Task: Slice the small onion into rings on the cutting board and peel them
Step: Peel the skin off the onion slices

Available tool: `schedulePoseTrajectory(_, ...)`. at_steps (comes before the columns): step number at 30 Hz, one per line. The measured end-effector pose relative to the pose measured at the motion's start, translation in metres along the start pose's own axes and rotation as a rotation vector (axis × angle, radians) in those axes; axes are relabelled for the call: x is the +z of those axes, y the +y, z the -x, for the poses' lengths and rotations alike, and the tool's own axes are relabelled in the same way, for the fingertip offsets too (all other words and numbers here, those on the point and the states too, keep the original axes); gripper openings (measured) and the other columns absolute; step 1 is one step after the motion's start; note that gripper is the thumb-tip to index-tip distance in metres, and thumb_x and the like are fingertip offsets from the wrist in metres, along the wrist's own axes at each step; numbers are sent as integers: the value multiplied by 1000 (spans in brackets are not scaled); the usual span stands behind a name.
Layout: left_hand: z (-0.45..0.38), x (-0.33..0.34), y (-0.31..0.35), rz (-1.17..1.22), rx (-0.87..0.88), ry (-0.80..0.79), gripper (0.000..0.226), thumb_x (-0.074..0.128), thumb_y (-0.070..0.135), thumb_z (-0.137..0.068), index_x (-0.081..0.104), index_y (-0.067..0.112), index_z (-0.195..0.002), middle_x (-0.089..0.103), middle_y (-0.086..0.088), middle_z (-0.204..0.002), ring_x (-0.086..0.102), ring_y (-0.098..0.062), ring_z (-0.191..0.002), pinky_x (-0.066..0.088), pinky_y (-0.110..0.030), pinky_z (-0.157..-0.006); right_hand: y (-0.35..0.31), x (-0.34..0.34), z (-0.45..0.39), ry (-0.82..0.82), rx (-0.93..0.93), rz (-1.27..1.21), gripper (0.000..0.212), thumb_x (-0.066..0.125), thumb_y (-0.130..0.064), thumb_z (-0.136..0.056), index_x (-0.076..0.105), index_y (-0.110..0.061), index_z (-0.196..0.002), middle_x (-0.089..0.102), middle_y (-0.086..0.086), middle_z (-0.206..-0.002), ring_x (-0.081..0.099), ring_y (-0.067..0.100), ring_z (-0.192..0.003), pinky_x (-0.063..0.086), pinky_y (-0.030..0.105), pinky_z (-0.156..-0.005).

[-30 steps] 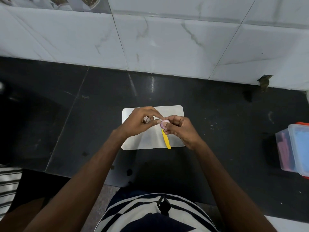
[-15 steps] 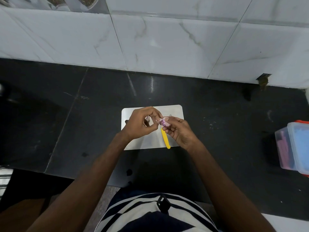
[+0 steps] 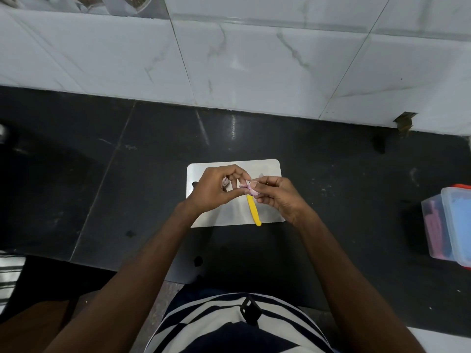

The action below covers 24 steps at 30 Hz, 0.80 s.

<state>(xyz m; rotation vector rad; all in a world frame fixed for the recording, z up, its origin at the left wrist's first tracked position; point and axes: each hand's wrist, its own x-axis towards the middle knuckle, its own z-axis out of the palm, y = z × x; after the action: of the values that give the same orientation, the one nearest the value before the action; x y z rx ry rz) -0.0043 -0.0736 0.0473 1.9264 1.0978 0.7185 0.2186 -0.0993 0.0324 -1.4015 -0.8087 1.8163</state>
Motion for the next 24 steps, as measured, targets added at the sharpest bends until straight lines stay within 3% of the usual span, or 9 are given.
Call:
schedulePoseTrajectory(2, -2, -1, -1, 19, -28, -57, 32, 91, 25, -87, 76, 17, -114, 76, 10, -94, 69, -12, -80, 49, -14, -70, -5, 1, 0, -15, -4, 44, 26, 79, -12, -91, 76, 3, -112, 78, 12, -98, 73, 18, -85, 61, 27, -78)
schedulePoseTrajectory(8, -4, 0, -6, 65, -79, -93, 29, 85, 26, -94, 73, 22, -120, 75, 10, -94, 68, -17, -79, 55, -30, -74, -14, 8, -3, 31, 58, -49, 18, 80, -14, -90, 78, -3, -104, 80, 14, -97, 78, 19, -89, 61, 23, -75)
schedulePoseTrajectory(12, -3, 2, -8, -18, -62, 18, 29, 80, 26, -98, 74, 24, -127, 72, 13, -94, 67, -15, -83, 50, -20, -71, -10, 16, -4, 92, 67, -215, 32, 80, -15, -91, 74, 7, -114, 79, 20, -106, 76, 20, -93, 63, 24, -79)
schedulePoseTrajectory(17, 0, 2, -15, -172, 6, 130, 10, 79, 28, -99, 83, 28, -108, 75, 13, -100, 69, -14, -87, 58, -35, -74, -8, 17, -2, 74, 100, -303, 30, 76, -12, -93, 69, 9, -113, 76, 23, -111, 77, 27, -97, 64, 30, -82)
schedulePoseTrajectory(24, 3, 3, -14, -136, -11, 89, 2, 70, 20, -101, 71, 21, -102, 71, 12, -96, 68, -12, -88, 59, -40, -76, -7, 28, -4, 41, 147, -391, 28, 66, -4, -97, 69, 6, -124, 75, 25, -114, 76, 31, -101, 63, 31, -82)
